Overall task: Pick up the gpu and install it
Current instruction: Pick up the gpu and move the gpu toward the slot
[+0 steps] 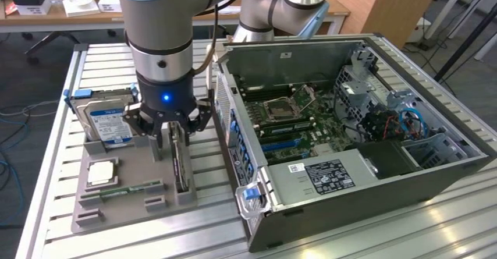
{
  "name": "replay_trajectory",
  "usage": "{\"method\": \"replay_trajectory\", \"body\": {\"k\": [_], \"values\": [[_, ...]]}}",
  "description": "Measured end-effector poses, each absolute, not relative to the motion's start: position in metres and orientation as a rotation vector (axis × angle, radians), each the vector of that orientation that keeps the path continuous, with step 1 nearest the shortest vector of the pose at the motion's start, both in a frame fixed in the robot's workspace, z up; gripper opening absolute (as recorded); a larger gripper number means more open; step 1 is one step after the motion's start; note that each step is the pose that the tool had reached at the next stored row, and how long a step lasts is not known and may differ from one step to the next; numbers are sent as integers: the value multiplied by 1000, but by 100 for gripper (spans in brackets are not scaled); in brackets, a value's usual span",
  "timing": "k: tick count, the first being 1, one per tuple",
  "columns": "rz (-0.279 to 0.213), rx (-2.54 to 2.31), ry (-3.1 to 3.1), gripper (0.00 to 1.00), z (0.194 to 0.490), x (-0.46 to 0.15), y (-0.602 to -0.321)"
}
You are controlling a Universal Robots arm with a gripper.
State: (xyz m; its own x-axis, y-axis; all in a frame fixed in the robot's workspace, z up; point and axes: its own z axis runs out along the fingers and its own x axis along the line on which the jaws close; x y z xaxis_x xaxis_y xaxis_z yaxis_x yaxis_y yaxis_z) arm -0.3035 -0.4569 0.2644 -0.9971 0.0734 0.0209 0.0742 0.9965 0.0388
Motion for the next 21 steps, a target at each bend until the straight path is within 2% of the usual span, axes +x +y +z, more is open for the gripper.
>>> {"method": "replay_trajectory", "body": {"k": [21], "values": [[-61,-59,-3120,53,248,-303,-458]]}}
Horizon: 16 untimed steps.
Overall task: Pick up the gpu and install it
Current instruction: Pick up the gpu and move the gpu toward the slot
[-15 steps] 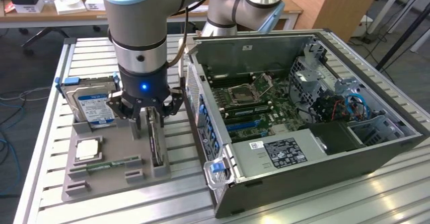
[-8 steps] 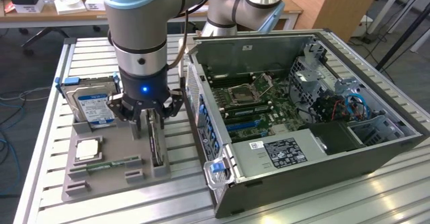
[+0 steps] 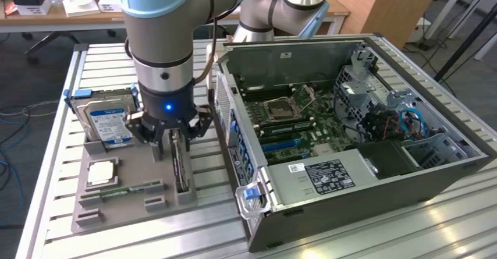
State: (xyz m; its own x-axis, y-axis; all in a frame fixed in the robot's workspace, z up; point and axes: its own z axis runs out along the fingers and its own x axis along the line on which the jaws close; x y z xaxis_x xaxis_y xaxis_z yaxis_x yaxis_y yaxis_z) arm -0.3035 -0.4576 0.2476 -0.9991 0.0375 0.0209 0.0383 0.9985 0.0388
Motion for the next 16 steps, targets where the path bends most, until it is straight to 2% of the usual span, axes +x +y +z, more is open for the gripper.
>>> {"method": "replay_trajectory", "body": {"k": [16], "values": [[-57,-36,-3120,53,238,-304,-458]]}}
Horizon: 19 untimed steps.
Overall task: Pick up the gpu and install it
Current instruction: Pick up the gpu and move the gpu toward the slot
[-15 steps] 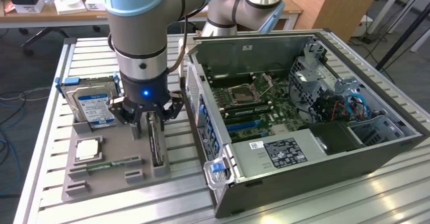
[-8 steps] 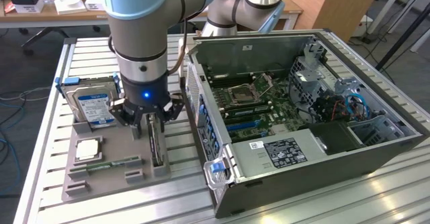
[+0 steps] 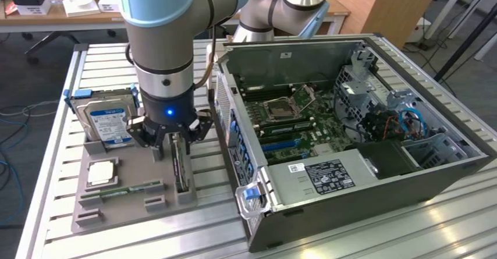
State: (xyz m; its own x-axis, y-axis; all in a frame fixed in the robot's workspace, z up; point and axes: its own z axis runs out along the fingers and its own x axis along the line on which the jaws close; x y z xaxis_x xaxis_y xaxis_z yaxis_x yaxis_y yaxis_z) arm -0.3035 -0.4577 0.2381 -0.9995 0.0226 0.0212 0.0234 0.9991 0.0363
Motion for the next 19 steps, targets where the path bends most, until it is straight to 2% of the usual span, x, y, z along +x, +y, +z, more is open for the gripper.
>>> {"method": "replay_trajectory", "body": {"k": [11,14,15,19], "values": [[-57,-36,-3120,53,238,-303,-458],[-57,-36,-3120,51,238,-303,-458],[-57,-36,-3120,44,238,-303,-458],[-57,-36,-3120,44,238,-303,-458]]}}
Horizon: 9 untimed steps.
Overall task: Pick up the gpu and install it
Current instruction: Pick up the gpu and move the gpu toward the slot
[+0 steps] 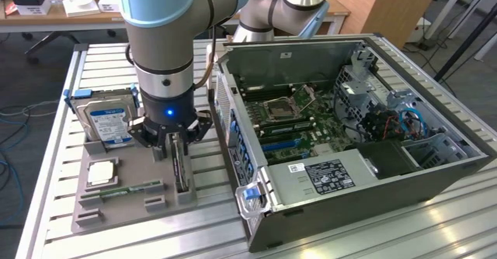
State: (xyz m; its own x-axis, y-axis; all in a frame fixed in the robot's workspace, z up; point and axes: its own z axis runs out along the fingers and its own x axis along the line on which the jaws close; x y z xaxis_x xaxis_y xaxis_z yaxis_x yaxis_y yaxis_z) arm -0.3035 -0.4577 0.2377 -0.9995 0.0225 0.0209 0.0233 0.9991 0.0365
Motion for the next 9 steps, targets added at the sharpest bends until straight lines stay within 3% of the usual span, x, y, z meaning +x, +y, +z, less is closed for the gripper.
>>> {"method": "replay_trajectory", "body": {"k": [9], "values": [[-58,-35,-3120,44,236,-304,-458]]}}
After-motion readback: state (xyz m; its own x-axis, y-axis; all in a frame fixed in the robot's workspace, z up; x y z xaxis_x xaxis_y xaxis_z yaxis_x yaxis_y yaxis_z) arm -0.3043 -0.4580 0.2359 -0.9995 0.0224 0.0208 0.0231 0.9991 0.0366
